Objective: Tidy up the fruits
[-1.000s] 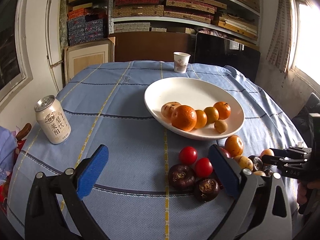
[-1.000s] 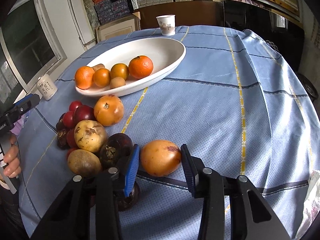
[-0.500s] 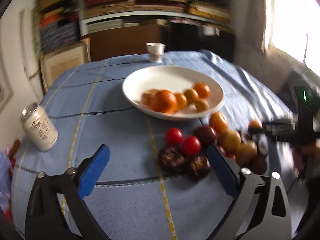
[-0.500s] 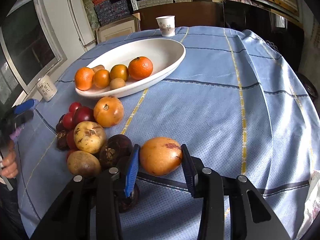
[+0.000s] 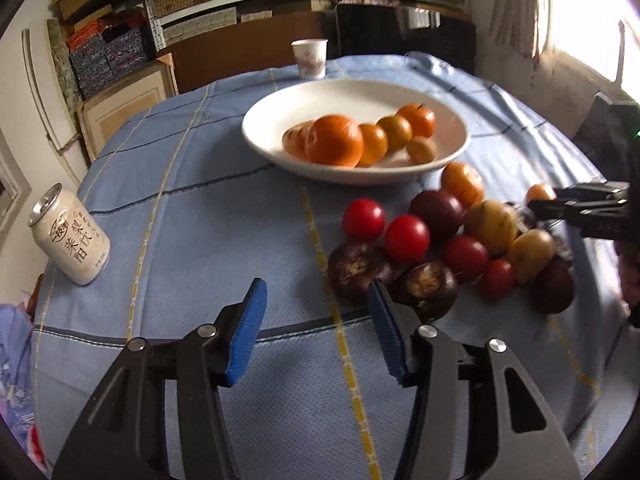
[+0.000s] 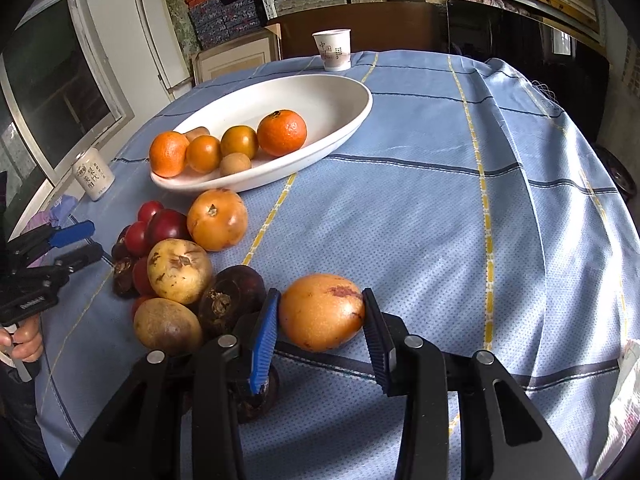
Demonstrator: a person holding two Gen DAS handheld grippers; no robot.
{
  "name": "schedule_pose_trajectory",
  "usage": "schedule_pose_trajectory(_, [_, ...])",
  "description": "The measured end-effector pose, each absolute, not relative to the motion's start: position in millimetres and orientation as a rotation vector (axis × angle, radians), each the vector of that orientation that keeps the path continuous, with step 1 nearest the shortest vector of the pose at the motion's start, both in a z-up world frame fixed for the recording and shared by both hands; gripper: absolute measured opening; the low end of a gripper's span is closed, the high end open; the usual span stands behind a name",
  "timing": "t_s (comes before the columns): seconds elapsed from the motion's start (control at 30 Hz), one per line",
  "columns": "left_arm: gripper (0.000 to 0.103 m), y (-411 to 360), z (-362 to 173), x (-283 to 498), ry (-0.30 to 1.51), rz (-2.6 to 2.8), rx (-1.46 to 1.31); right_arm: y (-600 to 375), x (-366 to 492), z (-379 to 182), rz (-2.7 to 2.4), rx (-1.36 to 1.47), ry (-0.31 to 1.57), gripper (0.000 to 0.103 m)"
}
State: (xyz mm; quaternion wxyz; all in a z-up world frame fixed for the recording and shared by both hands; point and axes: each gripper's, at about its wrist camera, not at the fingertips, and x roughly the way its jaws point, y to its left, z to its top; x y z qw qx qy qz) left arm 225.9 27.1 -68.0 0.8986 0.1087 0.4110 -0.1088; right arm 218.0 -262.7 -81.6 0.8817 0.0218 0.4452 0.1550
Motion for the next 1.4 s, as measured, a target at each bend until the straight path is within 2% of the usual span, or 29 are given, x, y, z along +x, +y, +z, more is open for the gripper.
schedule_pose_trajectory(0.07, [0.058,26.1,-70.1,226.8,0.858,-0.231,0.229,-261.8,217.2,-81.5,0.325,0.044,0.926,0.041])
schedule_pose_trajectory(0.23, [0.058,15.1,-78.3,227.6,0.875,-0.285,0.263,-260.7,217.6,-81.1,0.328,0.041,0.926,0.041])
schedule_pose_trajectory(0.37, [0.056,17.1,-82.0,240.6,0.907,-0.308,0.218,-260.2,217.7,-81.2,0.328,0.041,0.926,0.041])
schedule_pose_trajectory(0.57, [0.043,14.2,-87.6,249.6,0.932,-0.363,0.199,-258.2,217.2,-81.2,0.328,0.038,0.926,0.041])
schedule_pose_trajectory(1.4, [0.041,23.4,-57.9,232.9,0.813,-0.384,0.112,-269.8,213.6,-72.3,0.323,0.094,0.882,0.041])
